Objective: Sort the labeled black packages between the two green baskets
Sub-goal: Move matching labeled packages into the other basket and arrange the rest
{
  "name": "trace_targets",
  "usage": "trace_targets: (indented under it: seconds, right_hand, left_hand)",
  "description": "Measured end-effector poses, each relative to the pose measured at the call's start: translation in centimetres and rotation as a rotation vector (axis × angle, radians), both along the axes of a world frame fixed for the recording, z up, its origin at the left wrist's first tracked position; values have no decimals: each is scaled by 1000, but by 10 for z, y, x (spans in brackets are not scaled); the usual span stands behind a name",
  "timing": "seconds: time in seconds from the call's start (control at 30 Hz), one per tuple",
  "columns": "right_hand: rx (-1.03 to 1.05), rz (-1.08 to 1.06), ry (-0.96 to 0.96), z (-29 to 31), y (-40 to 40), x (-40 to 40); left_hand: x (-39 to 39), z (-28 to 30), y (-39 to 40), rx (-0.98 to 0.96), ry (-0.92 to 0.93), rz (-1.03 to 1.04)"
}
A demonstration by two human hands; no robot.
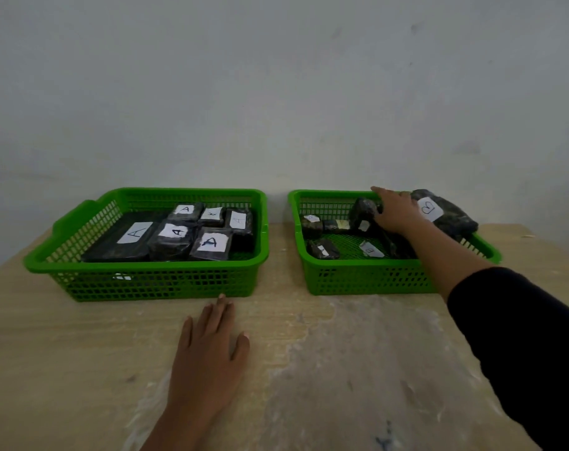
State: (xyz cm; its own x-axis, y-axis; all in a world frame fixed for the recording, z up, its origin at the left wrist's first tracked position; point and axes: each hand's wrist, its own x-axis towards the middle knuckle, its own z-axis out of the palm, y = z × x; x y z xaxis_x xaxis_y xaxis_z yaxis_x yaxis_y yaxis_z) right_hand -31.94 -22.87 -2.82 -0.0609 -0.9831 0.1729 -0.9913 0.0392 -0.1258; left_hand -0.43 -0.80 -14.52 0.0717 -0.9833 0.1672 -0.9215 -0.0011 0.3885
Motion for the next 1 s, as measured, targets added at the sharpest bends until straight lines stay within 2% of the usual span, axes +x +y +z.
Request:
trace_targets:
  seconds: [0.13,0.23,0.3,0.47,0.6,0.67,0.73,0.8,0.9,1.0]
  right_hand:
    - [106,18,90,-12,-11,12]
    - [-41,-24,64,-16,-16,17]
    - [-67,-28,15,-12,-18,16]
    - [-35,118,-529,20,-11,27]
    - [30,282,-878,51,10,61]
    - [51,404,-976,64,21,88]
    - [114,536,-927,72,32,120]
    - [197,640,-790,73,40,152]
    - [267,724,-463,68,43,190]
    - [301,713,-137,64,39,209]
  left_hand:
    - [2,1,1,0,-8,1]
    - [2,1,1,-2,-5,-2]
    - [2,2,2,-1,-2,-9]
    - [3,1,2,1,6,-14]
    - [4,4,1,23,52,-38]
    - [11,6,1,47,52,-35]
    - [22,8,3,64,25,-3]
    - [32,7,7,69,5,14]
    - [36,5,11,56,-15,6]
    - [34,2,11,25,3,11]
